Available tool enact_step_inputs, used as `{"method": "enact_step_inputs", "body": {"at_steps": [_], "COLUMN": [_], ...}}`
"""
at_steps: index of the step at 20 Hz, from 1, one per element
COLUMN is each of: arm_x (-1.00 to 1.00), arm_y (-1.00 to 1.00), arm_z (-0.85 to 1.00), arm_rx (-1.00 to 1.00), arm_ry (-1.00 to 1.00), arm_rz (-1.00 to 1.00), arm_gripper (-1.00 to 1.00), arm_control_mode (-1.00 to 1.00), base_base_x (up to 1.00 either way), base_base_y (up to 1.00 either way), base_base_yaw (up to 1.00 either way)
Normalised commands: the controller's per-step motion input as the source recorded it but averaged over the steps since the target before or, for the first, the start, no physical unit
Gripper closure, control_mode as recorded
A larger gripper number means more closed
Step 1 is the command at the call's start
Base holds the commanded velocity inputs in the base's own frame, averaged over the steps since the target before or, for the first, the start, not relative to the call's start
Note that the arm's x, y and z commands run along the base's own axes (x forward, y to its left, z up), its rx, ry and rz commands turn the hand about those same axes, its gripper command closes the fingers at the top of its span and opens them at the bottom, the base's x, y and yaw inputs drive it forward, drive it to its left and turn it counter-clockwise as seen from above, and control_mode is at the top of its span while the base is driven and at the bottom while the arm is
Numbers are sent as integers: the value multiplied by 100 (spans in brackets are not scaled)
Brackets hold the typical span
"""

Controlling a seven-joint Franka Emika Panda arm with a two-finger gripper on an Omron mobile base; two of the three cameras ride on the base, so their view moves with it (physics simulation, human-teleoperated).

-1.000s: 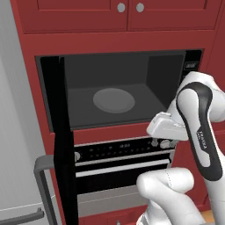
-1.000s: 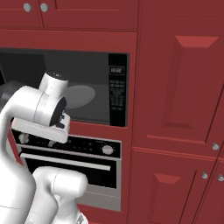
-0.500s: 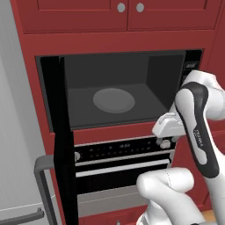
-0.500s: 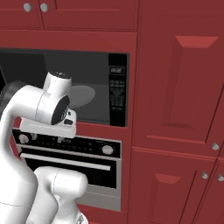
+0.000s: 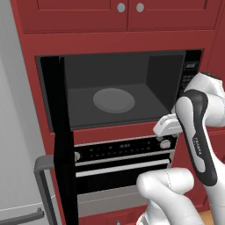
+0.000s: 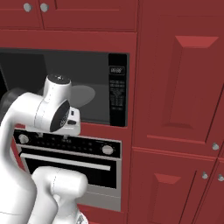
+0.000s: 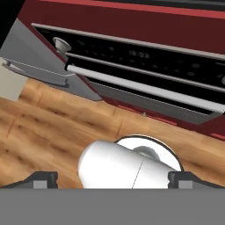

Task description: Place the sponge inside the microwave to prepare for sanitizing.

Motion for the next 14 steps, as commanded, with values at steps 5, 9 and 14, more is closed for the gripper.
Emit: {"method": "enact_step_inputs", "body": {"at_steps": [5,9,14], "arm_x": [0,0,0], "arm_y": [0,0,0], "arm_z": [1,0,0], "arm_rx": [0,0,0], "arm_ry": [-1,0,0], "arm_rz": [0,0,0], "arm_gripper": [-100,-100,-100], "arm_control_mode": [-100,-100,-100], "base_base_x": [0,0,0], "base_base_y": [0,0,0], "base_base_yaw": [0,0,0]}}
